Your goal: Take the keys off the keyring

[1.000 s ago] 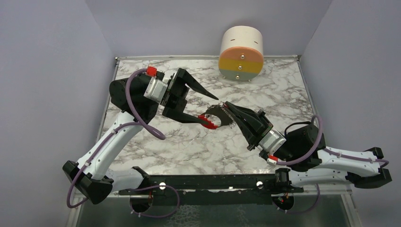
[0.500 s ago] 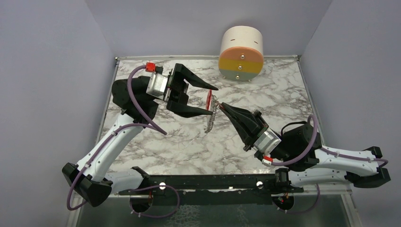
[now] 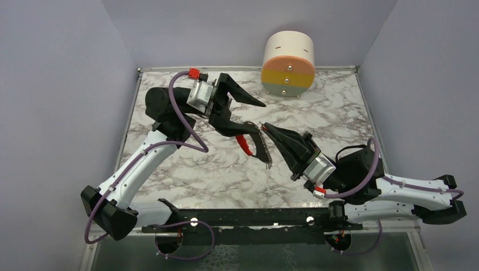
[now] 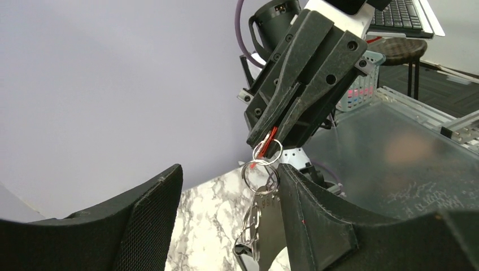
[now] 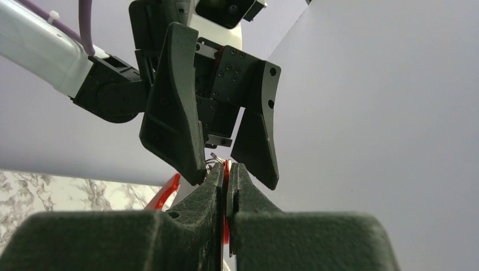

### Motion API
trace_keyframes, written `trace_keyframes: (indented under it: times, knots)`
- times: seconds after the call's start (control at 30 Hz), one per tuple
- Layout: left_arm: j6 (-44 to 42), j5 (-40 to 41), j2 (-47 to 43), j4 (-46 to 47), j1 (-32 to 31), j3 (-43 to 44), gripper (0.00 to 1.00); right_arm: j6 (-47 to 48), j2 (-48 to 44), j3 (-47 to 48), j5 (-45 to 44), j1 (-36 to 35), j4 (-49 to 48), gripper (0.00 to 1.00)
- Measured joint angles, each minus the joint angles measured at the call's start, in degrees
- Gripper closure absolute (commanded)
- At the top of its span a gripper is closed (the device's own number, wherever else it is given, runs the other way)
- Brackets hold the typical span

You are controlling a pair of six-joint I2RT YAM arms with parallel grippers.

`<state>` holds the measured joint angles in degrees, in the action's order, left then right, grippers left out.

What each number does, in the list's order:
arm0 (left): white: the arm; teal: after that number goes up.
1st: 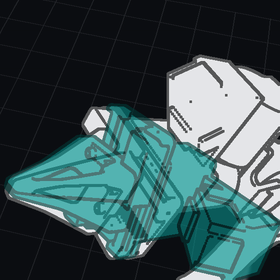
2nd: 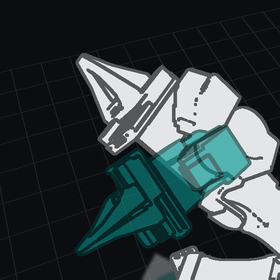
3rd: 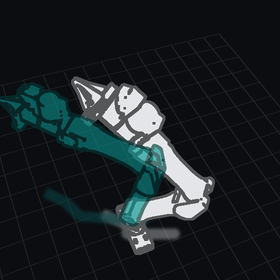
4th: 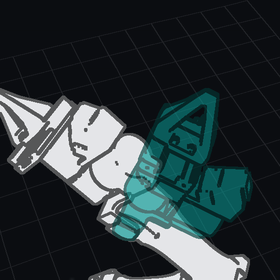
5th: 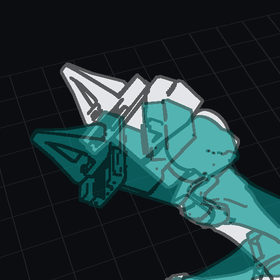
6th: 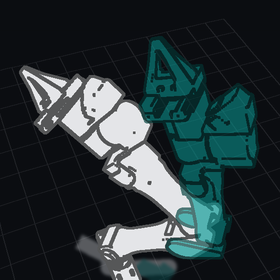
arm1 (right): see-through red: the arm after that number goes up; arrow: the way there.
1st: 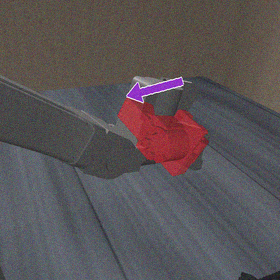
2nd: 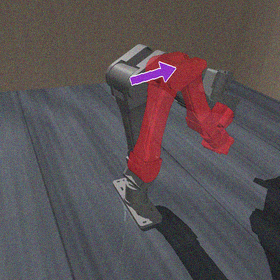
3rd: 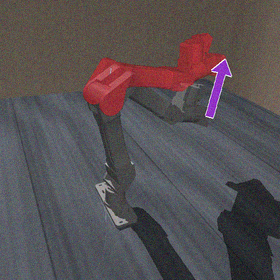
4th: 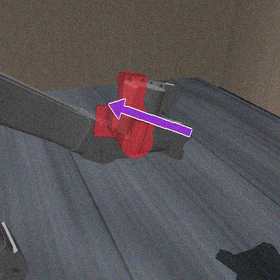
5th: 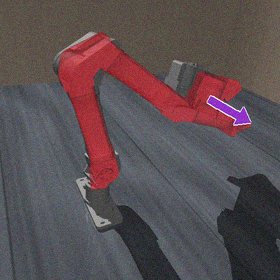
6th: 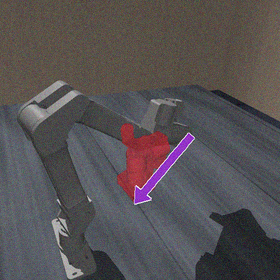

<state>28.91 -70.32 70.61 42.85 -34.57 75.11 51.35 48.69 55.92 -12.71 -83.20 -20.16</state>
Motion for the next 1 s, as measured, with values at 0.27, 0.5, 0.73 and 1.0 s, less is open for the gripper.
trace_keyframes:
  times: [0.27,0.5,0.73,1.0]
  knots:
    - [0.1,-1.6,0.6,-0.2,0.0,0.1,0.41,0.0,-0.4,0.0,0.1,0.0,-0.2,0.99]
    - [-0.2,-2.8,0.3,-0.4,0.0,0.1,0.48,0.0,-0.4,0.0,0.1,0.0,-0.7,0.98]
    - [-0.3,-3.6,-0.1,-0.5,-0.1,0.1,0.48,0.0,-0.4,0.0,0.1,0.0,-0.9,0.99]
    - [-0.3,-3.7,-0.5,-0.5,-0.8,0.1,0.48,0.0,0.5,0.0,0.1,0.0,-0.9,0.99]
